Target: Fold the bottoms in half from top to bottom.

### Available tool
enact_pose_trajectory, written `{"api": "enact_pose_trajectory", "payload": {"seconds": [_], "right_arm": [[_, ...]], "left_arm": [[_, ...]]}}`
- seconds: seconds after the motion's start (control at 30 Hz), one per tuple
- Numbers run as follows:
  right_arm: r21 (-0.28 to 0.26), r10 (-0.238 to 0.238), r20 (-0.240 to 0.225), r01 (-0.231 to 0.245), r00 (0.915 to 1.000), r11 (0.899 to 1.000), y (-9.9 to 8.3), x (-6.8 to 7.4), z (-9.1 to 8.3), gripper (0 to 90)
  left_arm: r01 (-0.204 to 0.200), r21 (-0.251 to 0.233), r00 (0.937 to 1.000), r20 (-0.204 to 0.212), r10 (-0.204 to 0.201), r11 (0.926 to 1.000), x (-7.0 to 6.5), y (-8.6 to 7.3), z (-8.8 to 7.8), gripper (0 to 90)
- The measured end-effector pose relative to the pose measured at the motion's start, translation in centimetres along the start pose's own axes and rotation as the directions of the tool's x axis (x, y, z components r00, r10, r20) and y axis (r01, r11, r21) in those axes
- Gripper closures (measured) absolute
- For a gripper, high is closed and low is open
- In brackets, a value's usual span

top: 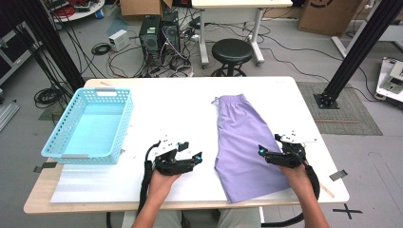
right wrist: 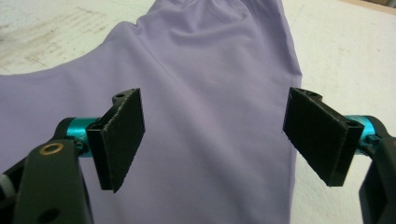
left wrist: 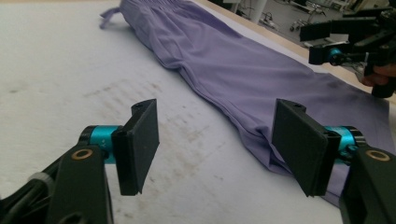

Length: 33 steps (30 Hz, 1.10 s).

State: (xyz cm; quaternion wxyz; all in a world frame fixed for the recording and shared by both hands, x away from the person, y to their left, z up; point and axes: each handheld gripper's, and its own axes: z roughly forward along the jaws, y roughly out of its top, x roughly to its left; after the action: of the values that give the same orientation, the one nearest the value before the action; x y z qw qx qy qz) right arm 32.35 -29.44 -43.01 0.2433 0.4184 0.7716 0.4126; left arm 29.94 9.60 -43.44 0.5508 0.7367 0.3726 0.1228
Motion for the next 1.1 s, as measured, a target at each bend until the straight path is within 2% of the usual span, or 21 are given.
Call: {"api": "enact_pose_trajectory", "payload": {"seconds": [0.1,0.17,0.23,0.3,0.47,0.5,0.63,0.67,0.77,0.9,1.0,1.03,1.1], "right_arm": [[0.006,-0.008,0.010,0.008,0.9999,1.000,-0.2,-0.1,-0.1,21.1],[0.005,-0.008,0.012,0.008,0.9999,1.000,-0.4,-0.2,-0.4,21.3],[0.007,0.002,0.019,-0.002,0.9998,1.000,-0.6,-0.4,-0.7,21.7],[0.014,0.002,0.020,-0.002,0.9998,1.000,-0.7,-0.6,-0.8,26.1],[0.030,0.003,0.037,-0.004,0.9993,1.000,-1.1,-0.9,-1.0,30.0],[0.033,0.009,0.038,-0.010,0.9992,0.999,-1.1,-0.9,-1.0,30.6],[0.054,0.005,0.035,-0.007,0.9994,0.998,-1.3,-1.0,-0.8,36.1],[0.057,0.005,0.034,-0.007,0.9994,0.998,-1.3,-0.9,-0.7,36.7],[0.061,-0.003,0.032,0.001,0.9995,0.998,-1.3,-0.9,-0.7,41.7],[0.082,0.003,0.041,-0.006,0.9992,0.997,-1.3,-0.9,-0.7,48.1],[0.104,0.011,0.052,-0.016,0.9986,0.994,-1.5,-1.0,-0.6,53.9],[0.110,0.011,0.051,-0.017,0.9986,0.994,-1.5,-1.1,-0.6,56.6],[0.125,0.017,0.050,-0.024,0.9986,0.992,-1.7,-1.2,-0.5,60.1]], "left_arm": [[0.023,0.017,0.9992,0.033,-0.023,0.9996,-0.6,-0.3,0.7,40.7],[0.026,0.035,0.9988,0.040,-0.027,0.9991,-1.1,-0.3,1.0,45.8],[0.023,0.074,0.9976,0.064,-0.027,0.9970,-1.6,-0.3,1.7,44.8],[0.014,0.123,0.9970,0.074,-0.023,0.9923,-2.0,-0.4,2.5,36.9],[0.014,0.168,0.9958,0.087,-0.029,0.9857,-2.8,-0.5,3.8,36.7],[0.019,0.188,0.9959,0.083,-0.036,0.9820,-2.9,-0.5,4.1,37.3],[0.047,0.215,0.9973,0.046,-0.058,0.9754,-3.2,-0.3,4.8,46.2],[0.044,0.227,0.9979,0.037,-0.053,0.9728,-3.3,-0.3,4.9,48.2],[0.027,0.258,0.9996,-0.010,-0.025,0.9658,-3.7,-0.6,5.5,49.8],[-0.002,0.272,0.9994,-0.032,0.011,0.9622,-4.1,-0.6,5.9,55.0],[-0.036,0.277,0.9968,-0.059,0.055,0.9601,-4.7,-0.7,6.0,57.9],[-0.056,0.284,0.9948,-0.066,0.078,0.9573,-4.9,-0.7,6.0,57.9],[-0.067,0.286,0.9930,-0.074,0.092,0.9560,-5.1,-0.7,6.1,58.5]]}}
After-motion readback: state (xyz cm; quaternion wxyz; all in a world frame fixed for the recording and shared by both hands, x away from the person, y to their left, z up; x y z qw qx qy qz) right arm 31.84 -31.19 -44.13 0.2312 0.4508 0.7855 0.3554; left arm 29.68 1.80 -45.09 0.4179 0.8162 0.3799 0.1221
